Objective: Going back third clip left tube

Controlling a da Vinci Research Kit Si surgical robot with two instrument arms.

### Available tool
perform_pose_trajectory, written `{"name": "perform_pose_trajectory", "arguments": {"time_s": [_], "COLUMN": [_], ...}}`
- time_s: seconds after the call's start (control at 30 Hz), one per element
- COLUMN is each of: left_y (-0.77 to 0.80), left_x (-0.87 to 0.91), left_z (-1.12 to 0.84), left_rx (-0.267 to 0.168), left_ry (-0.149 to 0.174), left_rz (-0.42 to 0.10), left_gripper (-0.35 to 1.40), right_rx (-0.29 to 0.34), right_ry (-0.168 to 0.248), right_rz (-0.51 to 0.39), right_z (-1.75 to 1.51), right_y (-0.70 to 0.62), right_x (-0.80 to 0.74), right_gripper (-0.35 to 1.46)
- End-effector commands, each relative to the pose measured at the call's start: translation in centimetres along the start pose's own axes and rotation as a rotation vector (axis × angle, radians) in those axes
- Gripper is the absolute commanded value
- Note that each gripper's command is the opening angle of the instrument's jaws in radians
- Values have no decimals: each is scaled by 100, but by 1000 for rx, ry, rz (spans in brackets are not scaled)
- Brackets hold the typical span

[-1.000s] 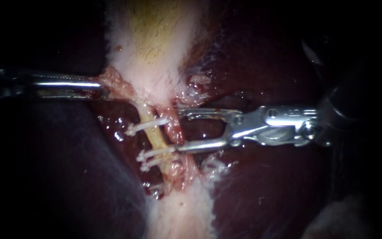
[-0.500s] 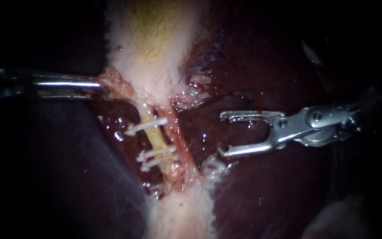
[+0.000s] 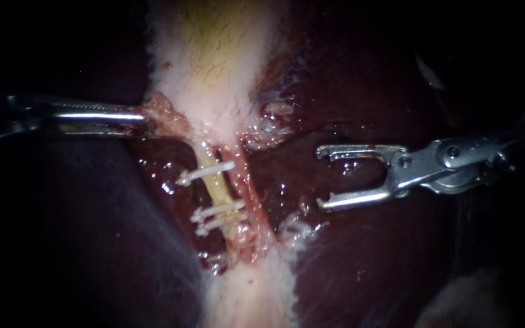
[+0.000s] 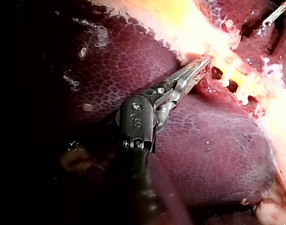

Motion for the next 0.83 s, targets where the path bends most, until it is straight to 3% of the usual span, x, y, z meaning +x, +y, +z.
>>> {"name": "perform_pose_trajectory", "arguments": {"time_s": [0.03,0.47,0.83], "left_y": [-2,-16,-16], "left_x": [0,-15,-15], "left_z": [3,44,43], "left_rx": [3,4,3], "left_ry": [-2,-12,-12], "left_rz": [0,3,3], "left_gripper": [-35,-35,-35], "right_rx": [4,15,15], "right_ry": [0,0,0], "right_rz": [-1,-2,-2], "right_z": [-1,-2,-2], "right_y": [-1,-6,-6], "right_x": [0,1,2], "right_gripper": [50,50,50]}}
